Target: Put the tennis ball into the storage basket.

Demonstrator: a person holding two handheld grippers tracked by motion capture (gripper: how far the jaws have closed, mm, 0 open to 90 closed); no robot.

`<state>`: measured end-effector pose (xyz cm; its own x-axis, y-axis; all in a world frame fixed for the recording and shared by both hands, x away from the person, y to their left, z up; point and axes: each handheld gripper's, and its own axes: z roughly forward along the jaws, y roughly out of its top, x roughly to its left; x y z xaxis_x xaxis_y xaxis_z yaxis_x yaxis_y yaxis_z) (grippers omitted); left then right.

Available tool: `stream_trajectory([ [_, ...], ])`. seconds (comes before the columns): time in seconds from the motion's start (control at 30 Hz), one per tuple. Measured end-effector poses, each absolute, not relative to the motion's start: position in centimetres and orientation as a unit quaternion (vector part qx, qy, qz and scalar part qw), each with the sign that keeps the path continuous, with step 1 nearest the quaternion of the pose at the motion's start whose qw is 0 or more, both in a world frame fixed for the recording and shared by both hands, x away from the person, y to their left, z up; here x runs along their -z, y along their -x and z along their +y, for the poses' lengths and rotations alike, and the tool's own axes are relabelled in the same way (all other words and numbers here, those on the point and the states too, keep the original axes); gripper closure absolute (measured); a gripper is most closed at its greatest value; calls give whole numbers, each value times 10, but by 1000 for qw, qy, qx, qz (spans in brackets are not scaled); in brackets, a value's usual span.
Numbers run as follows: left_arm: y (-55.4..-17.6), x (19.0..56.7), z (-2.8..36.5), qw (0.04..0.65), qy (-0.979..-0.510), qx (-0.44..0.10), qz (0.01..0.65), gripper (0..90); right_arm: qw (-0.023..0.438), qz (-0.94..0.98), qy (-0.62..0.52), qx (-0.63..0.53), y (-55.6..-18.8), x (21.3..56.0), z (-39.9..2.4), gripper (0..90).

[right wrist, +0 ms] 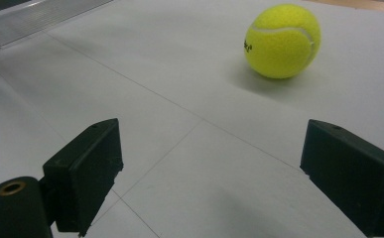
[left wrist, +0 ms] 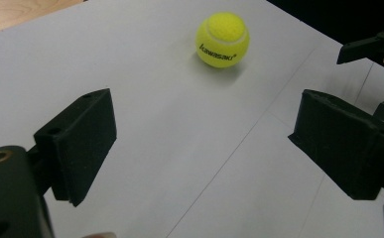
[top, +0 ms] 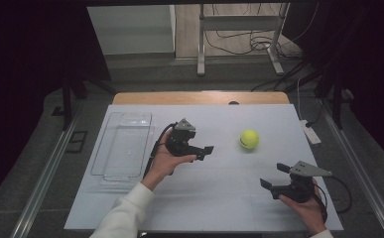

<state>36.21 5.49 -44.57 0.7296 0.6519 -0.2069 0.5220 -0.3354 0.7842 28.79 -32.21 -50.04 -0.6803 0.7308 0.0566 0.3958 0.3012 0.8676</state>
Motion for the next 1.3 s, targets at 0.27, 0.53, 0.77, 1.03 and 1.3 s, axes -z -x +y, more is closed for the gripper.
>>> stream_trajectory([
  [0.27, -367, 444, 49, 449, -815, -71, 359, 110, 178, 787, -359, -470, -288, 501, -322, 94],
  [0.53, -370, 444, 39, 448, -818, -69, 353, 109, 178, 786, -358, -471, -288, 501, -323, 94],
  [0.77, -372, 445, 34, 446, -820, -67, 352, 109, 177, 785, -358, -473, -288, 501, -323, 94],
  [1.03, -377, 445, 26, 447, -822, -64, 347, 109, 177, 786, -359, -472, -288, 501, -323, 94],
  [1.3, -381, 444, 14, 446, -826, -62, 338, 109, 176, 786, -360, -471, -288, 501, -323, 94],
])
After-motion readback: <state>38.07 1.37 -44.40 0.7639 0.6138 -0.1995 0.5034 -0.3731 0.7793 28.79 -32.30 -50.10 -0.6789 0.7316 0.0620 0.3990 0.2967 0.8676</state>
